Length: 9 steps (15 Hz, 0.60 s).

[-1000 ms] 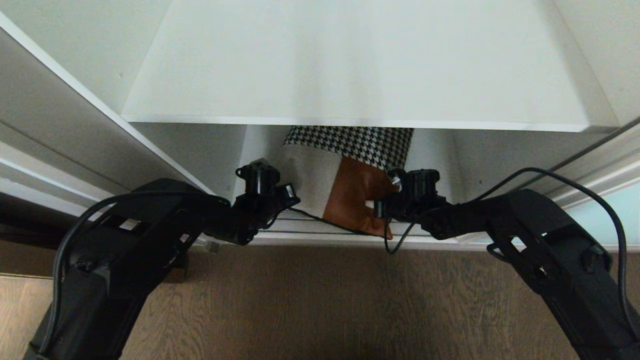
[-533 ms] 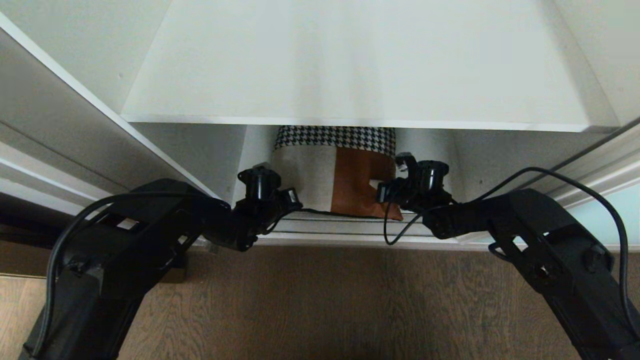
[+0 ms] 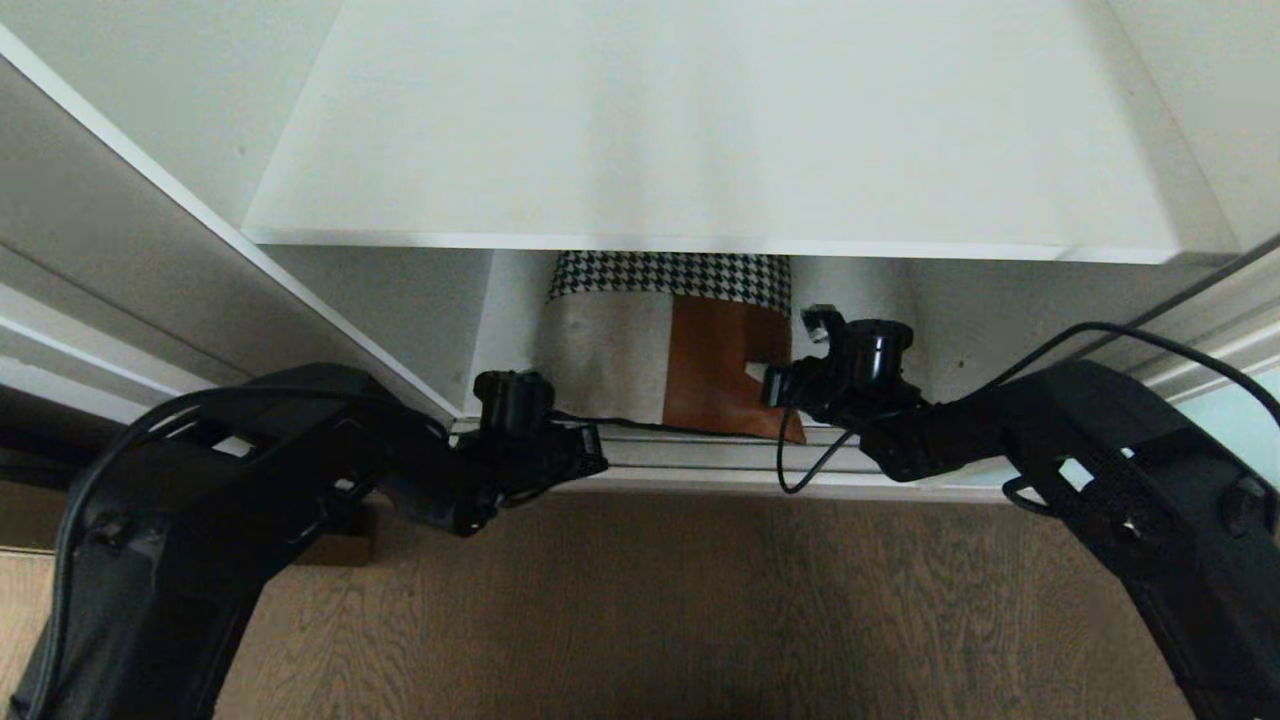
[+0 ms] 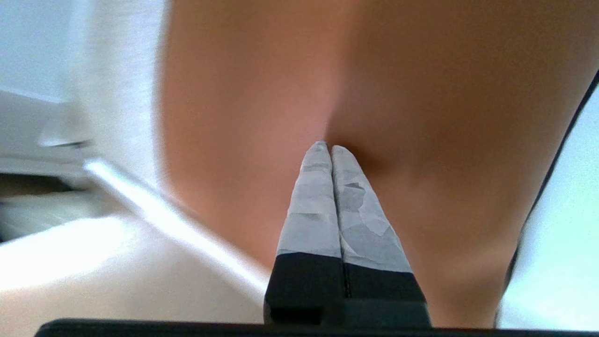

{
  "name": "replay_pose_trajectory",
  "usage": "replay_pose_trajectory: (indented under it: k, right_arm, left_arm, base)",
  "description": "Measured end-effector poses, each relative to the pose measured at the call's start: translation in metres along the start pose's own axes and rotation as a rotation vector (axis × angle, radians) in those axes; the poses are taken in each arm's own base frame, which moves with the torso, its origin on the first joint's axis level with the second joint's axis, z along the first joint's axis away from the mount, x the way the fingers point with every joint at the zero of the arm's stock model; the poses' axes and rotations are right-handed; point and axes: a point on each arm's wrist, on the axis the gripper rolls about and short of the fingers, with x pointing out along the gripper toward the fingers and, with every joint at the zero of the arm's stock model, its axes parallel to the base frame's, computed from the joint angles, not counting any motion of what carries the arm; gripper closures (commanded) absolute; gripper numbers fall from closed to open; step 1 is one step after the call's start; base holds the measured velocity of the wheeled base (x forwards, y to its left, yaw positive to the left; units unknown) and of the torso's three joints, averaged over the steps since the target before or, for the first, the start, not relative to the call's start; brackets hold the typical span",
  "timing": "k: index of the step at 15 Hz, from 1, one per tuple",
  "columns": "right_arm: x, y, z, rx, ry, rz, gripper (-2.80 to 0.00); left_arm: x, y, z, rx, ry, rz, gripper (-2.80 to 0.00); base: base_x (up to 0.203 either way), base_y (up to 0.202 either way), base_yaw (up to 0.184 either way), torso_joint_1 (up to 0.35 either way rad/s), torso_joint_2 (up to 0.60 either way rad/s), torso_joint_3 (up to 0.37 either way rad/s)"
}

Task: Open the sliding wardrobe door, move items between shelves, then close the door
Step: Place the pillow on the lower shelf

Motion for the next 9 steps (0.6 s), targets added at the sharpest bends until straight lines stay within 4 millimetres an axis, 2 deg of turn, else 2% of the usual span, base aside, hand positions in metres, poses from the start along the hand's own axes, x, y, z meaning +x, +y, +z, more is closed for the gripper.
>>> replay_pose_trajectory:
  k: [3,6,9]
  right_arm:
    - [-0.018,0.009,0.005,0.068,0.077,0.102,0.00]
    - [-0.025,0.012,0.007,0.075,0.094,0.105,0.00]
    - [-0.034,0.020,0.012,0.053,0.131,0.101,0.00]
  left_arm:
    - [-0.008,0.000,-0.001,0.005,0.032,-0.039,0.00]
    - [-0.017,0.002,0.009,0.000,0.011,-0.031,0.00]
    - [-0.036,-0.001,0.019,0.011,0.031,-0.010,0.00]
  base:
    - [0.000,0.000,0.000,0.000,0.00,0.000]
    - [0.000,0.000,0.000,0.000,0.00,0.000]
    - [0.000,0.000,0.000,0.000,0.00,0.000]
